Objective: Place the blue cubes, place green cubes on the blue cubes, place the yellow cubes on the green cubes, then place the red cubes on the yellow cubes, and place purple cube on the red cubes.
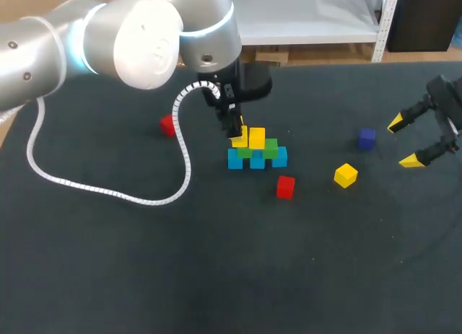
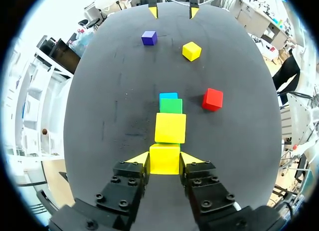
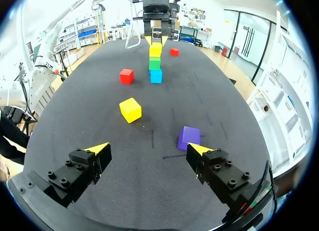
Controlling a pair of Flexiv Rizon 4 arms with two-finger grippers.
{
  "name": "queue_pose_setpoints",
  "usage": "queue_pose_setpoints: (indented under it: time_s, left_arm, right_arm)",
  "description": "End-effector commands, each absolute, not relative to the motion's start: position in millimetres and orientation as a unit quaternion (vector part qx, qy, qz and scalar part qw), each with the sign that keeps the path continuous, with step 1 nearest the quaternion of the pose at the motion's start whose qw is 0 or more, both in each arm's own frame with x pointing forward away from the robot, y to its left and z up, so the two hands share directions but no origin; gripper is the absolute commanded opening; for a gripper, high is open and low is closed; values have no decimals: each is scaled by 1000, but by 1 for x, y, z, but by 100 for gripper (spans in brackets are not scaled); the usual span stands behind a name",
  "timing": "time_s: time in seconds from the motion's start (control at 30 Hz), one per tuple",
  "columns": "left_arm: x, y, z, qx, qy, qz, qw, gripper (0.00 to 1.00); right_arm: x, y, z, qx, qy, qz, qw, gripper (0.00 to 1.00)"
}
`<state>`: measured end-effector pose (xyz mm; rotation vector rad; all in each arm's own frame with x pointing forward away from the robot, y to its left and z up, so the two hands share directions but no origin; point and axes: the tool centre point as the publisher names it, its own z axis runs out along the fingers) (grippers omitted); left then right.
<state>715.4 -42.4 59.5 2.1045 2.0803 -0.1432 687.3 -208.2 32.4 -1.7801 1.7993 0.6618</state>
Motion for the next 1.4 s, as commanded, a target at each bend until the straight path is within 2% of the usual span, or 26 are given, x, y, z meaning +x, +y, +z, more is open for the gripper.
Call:
queue_pose_setpoints:
  time_s: [0.03,0.07,0.13,0.23,0.33,0.37,0.53,0.7,0.93,0.97,1.07,1.1,1.17,1.3,1.4]
  left_arm:
    - [719,-43,60,708,699,-49,86,21]
    - [719,-43,60,708,699,-49,86,23]
    - [719,-43,59,708,699,-49,86,35]
    - [719,-43,60,708,699,-49,86,46]
    - [720,-42,59,708,700,-49,86,49]
    - [720,-42,59,708,700,-49,86,57]
    - [720,-42,60,708,700,-49,86,67]
    - [723,-36,67,707,700,-42,92,74]
    - [721,-11,77,700,707,-31,97,75]
    - [720,-7,77,698,709,-30,96,73]
    - [719,2,74,695,713,-28,89,60]
    - [719,3,73,694,714,-28,88,48]
    - [720,6,71,693,715,-27,86,38]
    - [722,5,68,695,713,-29,89,0]
    - [723,2,67,696,711,-30,91,0]
  right_arm:
    - [688,-208,32,-657,664,245,260,100]
    - [688,-208,32,-657,664,245,260,100]
    - [688,-208,32,-657,664,245,260,100]
    - [688,-208,32,-657,664,245,260,100]
    - [688,-208,32,-657,664,245,260,100]
    - [688,-208,32,-657,664,245,260,100]
    - [688,-208,32,-657,664,245,260,100]
    - [688,-208,32,-657,664,245,260,100]
    - [688,-208,32,-657,664,245,260,100]
    - [688,-208,32,-657,664,245,260,100]
    - [688,-208,32,-657,664,245,260,100]
    - [688,-208,32,-657,664,245,260,100]
    - [688,-208,32,-657,664,245,260,100]
    - [688,-208,32,-657,664,245,260,100]
    - [688,-208,32,-657,664,245,260,100]
